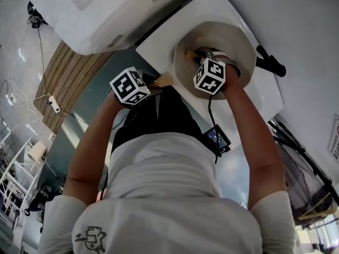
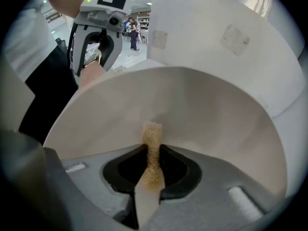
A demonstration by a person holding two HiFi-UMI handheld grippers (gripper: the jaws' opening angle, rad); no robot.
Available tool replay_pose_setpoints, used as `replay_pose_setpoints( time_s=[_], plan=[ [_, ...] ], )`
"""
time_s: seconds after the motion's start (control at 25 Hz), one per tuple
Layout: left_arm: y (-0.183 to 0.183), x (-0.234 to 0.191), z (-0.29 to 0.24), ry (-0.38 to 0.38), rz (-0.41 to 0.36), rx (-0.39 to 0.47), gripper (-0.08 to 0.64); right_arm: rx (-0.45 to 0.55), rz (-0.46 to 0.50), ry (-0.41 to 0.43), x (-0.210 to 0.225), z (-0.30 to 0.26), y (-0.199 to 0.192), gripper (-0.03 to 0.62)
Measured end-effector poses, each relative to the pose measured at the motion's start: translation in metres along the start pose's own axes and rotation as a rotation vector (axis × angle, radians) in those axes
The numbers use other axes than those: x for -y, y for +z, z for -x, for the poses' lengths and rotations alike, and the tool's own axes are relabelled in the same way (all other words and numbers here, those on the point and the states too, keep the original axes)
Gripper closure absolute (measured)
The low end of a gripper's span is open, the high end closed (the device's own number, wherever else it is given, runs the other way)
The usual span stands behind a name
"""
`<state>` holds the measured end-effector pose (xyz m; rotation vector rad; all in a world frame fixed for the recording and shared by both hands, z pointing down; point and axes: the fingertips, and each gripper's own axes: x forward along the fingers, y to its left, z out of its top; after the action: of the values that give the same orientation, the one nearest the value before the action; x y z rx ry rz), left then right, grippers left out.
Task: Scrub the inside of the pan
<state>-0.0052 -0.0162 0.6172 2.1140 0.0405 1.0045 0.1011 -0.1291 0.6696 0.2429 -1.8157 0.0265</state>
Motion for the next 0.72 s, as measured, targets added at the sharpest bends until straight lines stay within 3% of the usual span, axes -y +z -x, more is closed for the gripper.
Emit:
replay_pose_setpoints(
  time_s=[0.44,0.72],
  plan=[
    [0.0,0.001,-0.001,0.007,-0.007,-0.009,0.414,0.018,-0.189,0.186,-0.045,0.002,-0.009,0.518],
    [0.001,0.001,-0.003,0.011,-0.007,-0.001,0.414,-0.054,-0.253,0.245,-0.057,0.004,-0.023,0.518]
  ],
)
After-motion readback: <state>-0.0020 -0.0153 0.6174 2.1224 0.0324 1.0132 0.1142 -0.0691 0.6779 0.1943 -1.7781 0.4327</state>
